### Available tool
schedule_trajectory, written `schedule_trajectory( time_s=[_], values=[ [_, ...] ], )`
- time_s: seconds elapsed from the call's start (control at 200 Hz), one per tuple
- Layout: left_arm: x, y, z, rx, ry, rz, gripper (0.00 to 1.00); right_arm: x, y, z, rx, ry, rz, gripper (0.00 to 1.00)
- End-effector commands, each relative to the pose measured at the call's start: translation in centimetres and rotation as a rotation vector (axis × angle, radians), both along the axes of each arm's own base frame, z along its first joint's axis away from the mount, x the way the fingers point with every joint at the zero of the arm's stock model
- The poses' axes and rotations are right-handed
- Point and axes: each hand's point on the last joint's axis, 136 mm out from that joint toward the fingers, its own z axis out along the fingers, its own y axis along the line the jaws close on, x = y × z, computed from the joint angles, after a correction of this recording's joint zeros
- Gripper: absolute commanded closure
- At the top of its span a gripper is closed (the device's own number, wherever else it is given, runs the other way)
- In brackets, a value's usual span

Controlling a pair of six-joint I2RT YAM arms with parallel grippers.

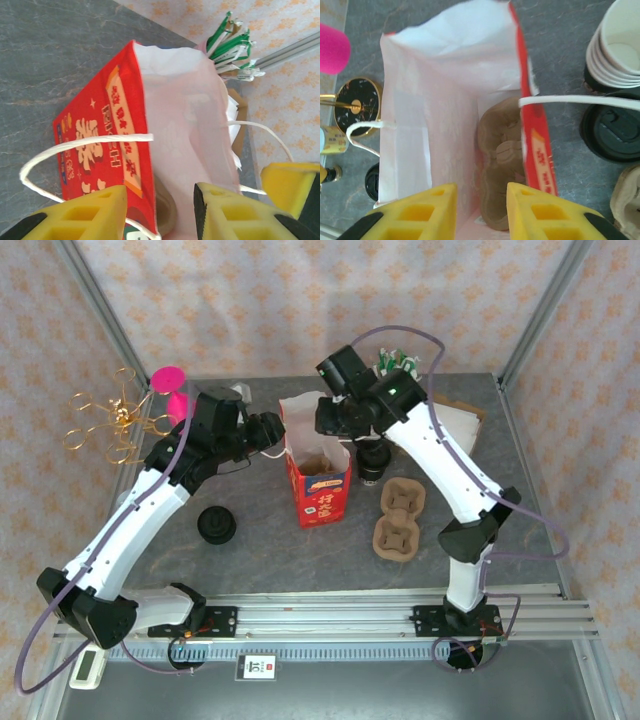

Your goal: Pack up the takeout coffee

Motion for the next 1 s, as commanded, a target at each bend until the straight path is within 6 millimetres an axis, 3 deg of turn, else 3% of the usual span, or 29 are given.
schedule_trajectory(
  time_s=[0.0, 0.275, 0.445, 0.576, 0.996],
  values=[
    [0.0, -0.2, 1.3, 0.02, -0.027, 0.002, 0.58, -0.2, -1.9, 2.1, 0.029, -0.027, -0.021, 0.68],
    [0.5, -0.5, -1.4, 0.098, 0.04, -0.005, 0.56, 1.5, -7.5, 2.1, 0.006, -0.03, -0.14, 0.66],
    [1.2, -1.5, -2.9, 0.128, 0.073, -0.048, 0.55, 1.9, -9.4, 1.1, -0.034, -0.018, -0.173, 0.65],
    [2.0, -1.1, -3.8, 0.187, 0.091, -0.027, 0.56, 2.1, -10.4, 0.1, -0.055, 0.003, -0.192, 0.64],
    [3.0, 1.0, -4.8, 0.313, 0.112, 0.054, 0.94, 3.5, -13.8, -3.3, -0.058, 0.049, -0.275, 0.59]
  ],
)
